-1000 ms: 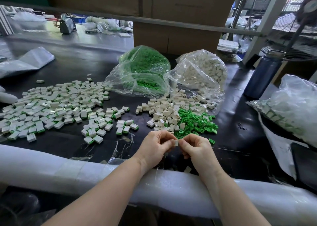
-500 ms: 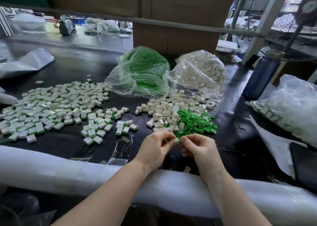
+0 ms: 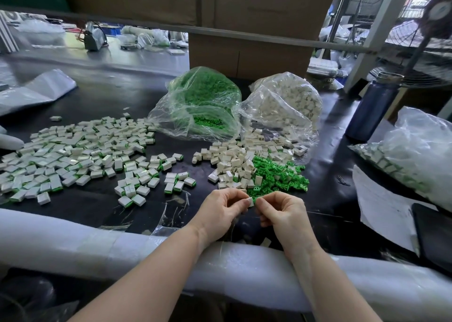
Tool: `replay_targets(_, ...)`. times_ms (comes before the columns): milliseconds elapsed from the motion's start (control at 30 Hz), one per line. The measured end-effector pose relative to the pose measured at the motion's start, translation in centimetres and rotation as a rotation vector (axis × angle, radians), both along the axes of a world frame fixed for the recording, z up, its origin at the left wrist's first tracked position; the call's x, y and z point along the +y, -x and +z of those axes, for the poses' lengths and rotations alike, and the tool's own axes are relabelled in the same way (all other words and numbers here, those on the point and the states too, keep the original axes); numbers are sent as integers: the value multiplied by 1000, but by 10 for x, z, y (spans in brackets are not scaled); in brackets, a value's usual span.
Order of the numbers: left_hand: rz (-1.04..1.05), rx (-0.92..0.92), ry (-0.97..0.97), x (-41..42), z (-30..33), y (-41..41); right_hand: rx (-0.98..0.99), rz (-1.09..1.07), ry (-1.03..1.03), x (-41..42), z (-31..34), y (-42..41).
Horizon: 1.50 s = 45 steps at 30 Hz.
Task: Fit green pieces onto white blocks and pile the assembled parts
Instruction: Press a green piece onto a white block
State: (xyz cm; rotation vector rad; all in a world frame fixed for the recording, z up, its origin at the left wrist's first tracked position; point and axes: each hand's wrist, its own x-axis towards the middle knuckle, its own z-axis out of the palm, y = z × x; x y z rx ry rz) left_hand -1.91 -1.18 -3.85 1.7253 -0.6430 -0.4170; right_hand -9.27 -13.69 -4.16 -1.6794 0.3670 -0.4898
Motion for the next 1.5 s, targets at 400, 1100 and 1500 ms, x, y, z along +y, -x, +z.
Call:
replay_targets(400,-37,-93,-138,2,-1,0,121,47,51,-2,-2,0)
replay_targets(1100,32,-294,-128,-1,-8,0,-10,-8,-47,0,1,1)
replay_targets(1500,30,-193,-96,-1,-3,0,5,14,-13,-2,0,0)
